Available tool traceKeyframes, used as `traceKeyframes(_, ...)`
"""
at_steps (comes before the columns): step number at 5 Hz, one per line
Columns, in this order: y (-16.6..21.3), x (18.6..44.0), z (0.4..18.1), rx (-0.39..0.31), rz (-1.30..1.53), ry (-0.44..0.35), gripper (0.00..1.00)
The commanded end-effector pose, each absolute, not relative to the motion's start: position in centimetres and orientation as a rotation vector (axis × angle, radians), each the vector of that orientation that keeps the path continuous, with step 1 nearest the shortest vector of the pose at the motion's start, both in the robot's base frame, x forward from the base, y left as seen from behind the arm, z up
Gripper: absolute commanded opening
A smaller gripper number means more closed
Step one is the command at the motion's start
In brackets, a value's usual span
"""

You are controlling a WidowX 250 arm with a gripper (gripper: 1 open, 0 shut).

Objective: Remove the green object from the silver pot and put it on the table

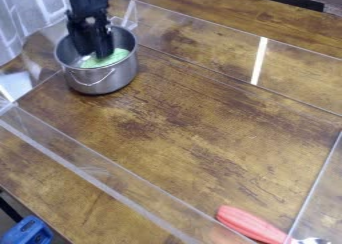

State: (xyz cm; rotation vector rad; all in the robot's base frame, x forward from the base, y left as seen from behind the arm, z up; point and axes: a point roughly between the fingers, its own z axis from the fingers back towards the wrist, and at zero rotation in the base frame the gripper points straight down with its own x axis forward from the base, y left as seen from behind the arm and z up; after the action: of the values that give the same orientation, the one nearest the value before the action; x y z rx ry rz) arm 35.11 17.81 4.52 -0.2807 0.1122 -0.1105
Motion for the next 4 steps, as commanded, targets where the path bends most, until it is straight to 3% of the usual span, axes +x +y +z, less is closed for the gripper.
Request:
traceKeyframes(1, 18.5, 36.4, 6.4, -0.240, -0.189, 0.063, 1.00)
traceKeyframes(4, 16.8, 37.5, 2.0, -0.284, -0.136, 0.083, 1.00)
